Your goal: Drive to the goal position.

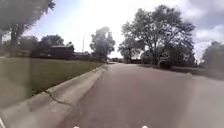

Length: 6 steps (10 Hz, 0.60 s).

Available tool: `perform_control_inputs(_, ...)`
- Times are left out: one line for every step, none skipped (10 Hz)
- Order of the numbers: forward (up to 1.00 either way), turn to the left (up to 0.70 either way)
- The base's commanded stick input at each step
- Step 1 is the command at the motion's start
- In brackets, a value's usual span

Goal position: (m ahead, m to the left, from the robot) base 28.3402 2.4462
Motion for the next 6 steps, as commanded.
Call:
perform_control_inputs(1.0, 0.0)
perform_control_inputs(1.0, 0.0)
perform_control_inputs(1.0, 0.0)
perform_control_inputs(1.0, 0.0)
perform_control_inputs(1.0, 0.0)
perform_control_inputs(1.0, 0.0)
